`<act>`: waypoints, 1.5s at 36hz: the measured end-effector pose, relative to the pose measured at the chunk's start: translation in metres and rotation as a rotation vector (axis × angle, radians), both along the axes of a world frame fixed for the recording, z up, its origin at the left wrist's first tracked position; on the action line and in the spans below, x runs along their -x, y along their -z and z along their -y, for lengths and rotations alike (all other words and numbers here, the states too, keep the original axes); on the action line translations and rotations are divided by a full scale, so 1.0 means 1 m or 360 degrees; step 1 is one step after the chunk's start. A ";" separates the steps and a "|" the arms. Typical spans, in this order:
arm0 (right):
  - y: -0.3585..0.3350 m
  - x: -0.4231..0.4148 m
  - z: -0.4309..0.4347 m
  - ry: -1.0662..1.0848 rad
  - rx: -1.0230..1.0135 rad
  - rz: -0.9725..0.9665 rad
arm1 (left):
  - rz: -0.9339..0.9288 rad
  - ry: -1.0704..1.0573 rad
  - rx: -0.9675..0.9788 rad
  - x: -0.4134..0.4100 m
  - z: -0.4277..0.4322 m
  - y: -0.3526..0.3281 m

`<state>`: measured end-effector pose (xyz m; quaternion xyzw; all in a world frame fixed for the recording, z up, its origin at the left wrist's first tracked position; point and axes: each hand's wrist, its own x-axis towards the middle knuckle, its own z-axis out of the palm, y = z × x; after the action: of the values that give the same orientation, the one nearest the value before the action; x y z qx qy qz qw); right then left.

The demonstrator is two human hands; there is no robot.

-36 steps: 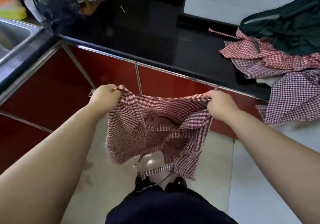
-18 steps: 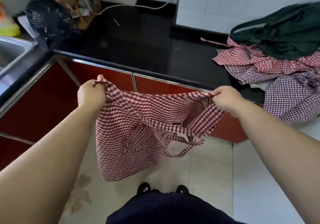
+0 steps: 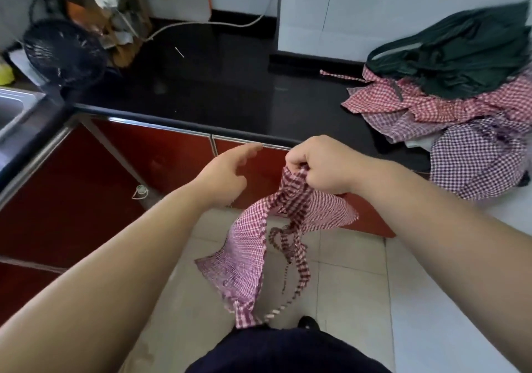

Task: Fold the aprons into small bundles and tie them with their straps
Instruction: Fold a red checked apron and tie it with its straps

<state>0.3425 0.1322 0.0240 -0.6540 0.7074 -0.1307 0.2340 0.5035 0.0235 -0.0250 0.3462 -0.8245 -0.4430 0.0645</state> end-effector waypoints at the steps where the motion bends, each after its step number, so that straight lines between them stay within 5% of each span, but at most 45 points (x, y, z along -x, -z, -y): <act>1: 0.000 0.000 -0.001 -0.0046 0.0068 0.0010 | -0.0036 0.0106 0.0003 0.005 -0.005 0.001; 4: -0.001 0.003 -0.007 -0.0110 0.0413 0.0097 | -0.0051 0.0488 -0.0194 0.024 -0.022 -0.003; 8: -0.003 0.017 -0.022 0.0158 0.0645 0.0133 | -0.0037 0.0565 -0.0392 0.043 -0.034 -0.003; 15: 0.013 0.038 -0.045 0.0895 0.0065 -0.0222 | -0.0109 0.0411 -0.0301 0.064 -0.040 -0.010; 17: 0.015 0.041 -0.047 0.1241 -0.0060 -0.0059 | -0.0104 0.0289 -0.0243 0.067 -0.041 -0.010; 20: 0.010 0.043 -0.049 0.1525 -0.0081 0.0629 | -0.0157 0.0086 -0.0250 0.070 -0.043 -0.008; 25: 0.007 0.035 -0.050 0.1158 -0.0085 0.1479 | -0.0123 0.0293 -0.0257 0.068 -0.053 -0.010; 28: 0.008 0.028 -0.051 0.0897 -0.0097 0.1201 | -0.0017 0.0421 -0.0261 0.066 -0.063 -0.012; 31: 0.010 0.024 -0.046 0.1012 0.0131 0.0888 | 0.0044 0.0465 -0.0485 0.059 -0.058 -0.012; 34: 0.009 0.025 -0.046 0.1137 0.0200 0.1514 | 0.0001 0.0321 -0.0763 0.045 -0.044 -0.007; 38: 0.005 0.035 -0.053 0.0955 -0.0003 0.1854 | 0.0088 0.0001 -0.0169 0.041 -0.033 0.005; 40: -0.001 0.035 -0.055 0.0850 -0.0118 0.1926 | 0.0064 0.0161 -0.0226 0.048 -0.038 0.003; 49: -0.005 0.049 -0.078 0.0914 -0.0259 0.1820 | 0.0336 0.0929 -0.0328 0.082 -0.069 -0.007; 51: -0.001 0.055 -0.082 0.1051 -0.0152 0.1520 | 0.0373 0.0784 -0.0123 0.082 -0.062 -0.001; 54: 0.010 0.061 -0.086 0.1162 0.0117 0.0535 | 0.0462 0.0419 0.0346 0.078 -0.046 0.005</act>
<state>0.2819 0.2180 0.0141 -0.3372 0.8399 -0.3357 0.2611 0.4257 0.0692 -0.0300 0.2868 -0.9060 -0.3018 -0.0762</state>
